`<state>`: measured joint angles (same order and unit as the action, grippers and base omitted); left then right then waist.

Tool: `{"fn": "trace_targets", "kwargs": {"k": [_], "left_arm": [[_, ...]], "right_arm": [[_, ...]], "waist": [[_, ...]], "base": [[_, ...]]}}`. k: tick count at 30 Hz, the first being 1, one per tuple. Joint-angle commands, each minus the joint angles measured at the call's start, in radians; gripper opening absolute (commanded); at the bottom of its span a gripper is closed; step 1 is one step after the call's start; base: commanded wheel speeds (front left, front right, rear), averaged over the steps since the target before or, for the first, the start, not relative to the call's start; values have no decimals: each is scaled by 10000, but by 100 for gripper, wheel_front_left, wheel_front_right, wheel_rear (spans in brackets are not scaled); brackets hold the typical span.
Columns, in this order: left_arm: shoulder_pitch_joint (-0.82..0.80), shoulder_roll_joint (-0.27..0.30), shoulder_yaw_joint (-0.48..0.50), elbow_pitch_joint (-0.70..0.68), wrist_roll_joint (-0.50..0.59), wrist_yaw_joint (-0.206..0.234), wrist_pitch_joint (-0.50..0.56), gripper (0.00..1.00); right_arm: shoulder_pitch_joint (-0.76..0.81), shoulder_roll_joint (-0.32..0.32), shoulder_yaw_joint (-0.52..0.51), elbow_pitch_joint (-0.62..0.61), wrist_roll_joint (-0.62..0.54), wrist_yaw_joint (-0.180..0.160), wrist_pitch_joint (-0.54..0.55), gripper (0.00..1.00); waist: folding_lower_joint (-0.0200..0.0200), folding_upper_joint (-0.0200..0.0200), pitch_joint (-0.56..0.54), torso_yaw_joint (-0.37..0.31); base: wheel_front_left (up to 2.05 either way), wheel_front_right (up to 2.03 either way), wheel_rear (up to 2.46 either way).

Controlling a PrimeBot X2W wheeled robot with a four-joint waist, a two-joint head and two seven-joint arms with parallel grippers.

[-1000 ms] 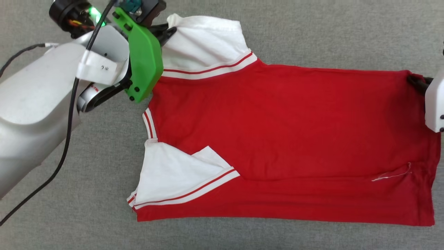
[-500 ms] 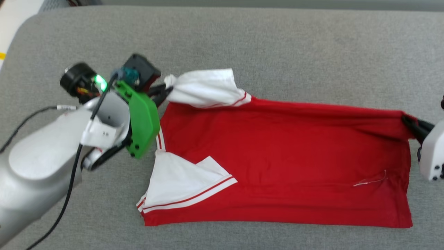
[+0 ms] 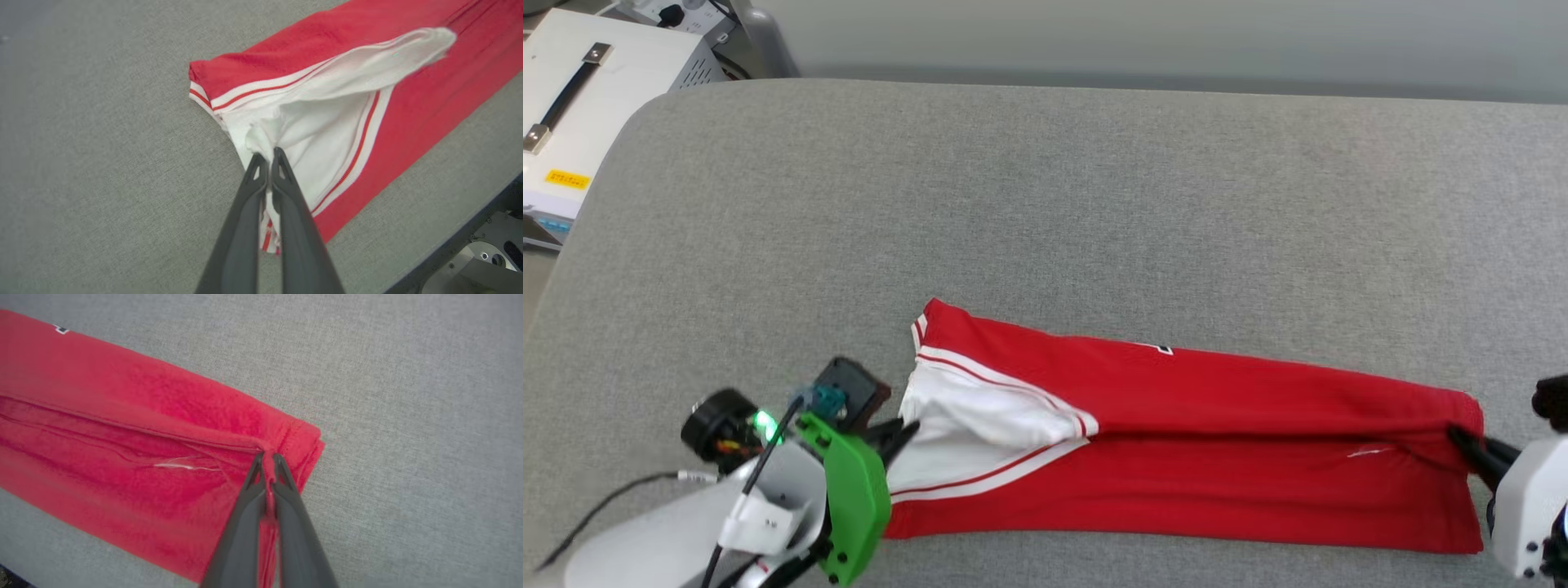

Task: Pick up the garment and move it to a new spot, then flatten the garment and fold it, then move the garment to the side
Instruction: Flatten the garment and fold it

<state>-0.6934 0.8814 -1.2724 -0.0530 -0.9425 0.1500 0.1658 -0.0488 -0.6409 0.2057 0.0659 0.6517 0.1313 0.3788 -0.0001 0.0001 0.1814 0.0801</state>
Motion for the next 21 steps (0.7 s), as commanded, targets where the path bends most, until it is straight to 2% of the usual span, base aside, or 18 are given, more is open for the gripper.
{"fn": "trace_targets", "kwargs": {"k": [1, 9, 10, 11, 12, 16, 21], "left_arm": [[301, 6, -1, 35, -193, 83, -122, 0], [1102, -695, -28, 1142, -392, -129, -448, 0], [1153, -796, 1, 1306, -413, -122, -592, 42], [1209, -858, 51, 1428, -386, -67, -807, 100], [1267, -888, 107, 1484, -368, 12, -1001, 100], [1528, -917, 394, 1435, -197, 543, -1910, 100], [1962, -633, 1044, 1100, -62, 1637, -3268, 100]], "right_arm": [[215, 66, -73, -7, -73, -6, 66, 0], [674, 499, 68, 711, -204, -6, 264, 0], [667, 528, 81, 798, -213, -6, 202, 15], [649, 552, 83, 842, -220, -6, 124, 69], [620, 558, 81, 811, -231, -6, 9, 100], [678, 452, -77, 460, -156, -6, -363, 100], [786, 224, -559, -470, 232, -6, -394, 100]], "waist": [[1, -1, 45, 23], [1, -1, 250, 39], [1, -1, 228, 31], [1, -1, 157, -7], [1, -1, 101, -43], [1, -1, -205, -74], [1, -1, -528, -97]], "base": [[0, 0, 0], [0, 0, 0], [0, 0, 0], [0, 0, 0], [0, 0, 0], [0, 0, 0], [0, 0, 0]]}}
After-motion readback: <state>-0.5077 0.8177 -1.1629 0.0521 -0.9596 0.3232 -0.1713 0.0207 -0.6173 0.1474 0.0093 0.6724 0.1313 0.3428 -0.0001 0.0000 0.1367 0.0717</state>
